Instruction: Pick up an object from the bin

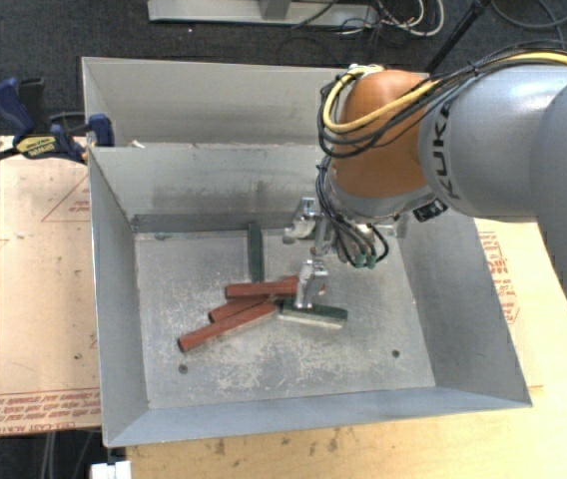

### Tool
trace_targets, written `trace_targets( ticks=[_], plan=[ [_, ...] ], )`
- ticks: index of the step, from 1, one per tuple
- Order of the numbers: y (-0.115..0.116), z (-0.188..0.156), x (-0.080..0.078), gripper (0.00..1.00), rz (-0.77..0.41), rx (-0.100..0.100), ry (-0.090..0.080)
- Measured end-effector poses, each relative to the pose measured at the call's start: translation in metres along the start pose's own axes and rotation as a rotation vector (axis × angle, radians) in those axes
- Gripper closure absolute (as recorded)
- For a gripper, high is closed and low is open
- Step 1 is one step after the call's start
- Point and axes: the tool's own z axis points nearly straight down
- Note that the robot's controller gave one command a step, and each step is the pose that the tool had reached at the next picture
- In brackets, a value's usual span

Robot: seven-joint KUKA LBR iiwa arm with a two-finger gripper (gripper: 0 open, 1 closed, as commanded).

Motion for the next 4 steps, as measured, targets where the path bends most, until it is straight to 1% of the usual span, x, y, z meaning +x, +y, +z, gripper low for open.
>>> trace_targets(
  ticks=[1,2,3,4],
  plan=[
    [-0.019,0.063,0.019,1.00,-0.038,-0.001,-0.017],
    [-0.019,0.063,0.019,1.00,-0.037,-0.001,-0.017],
    [0.008,-0.047,0.027,1.00,-0.054,0.001,-0.001],
    [0.008,-0.047,0.027,1.00,-0.054,0.001,-0.001]
  ],
)
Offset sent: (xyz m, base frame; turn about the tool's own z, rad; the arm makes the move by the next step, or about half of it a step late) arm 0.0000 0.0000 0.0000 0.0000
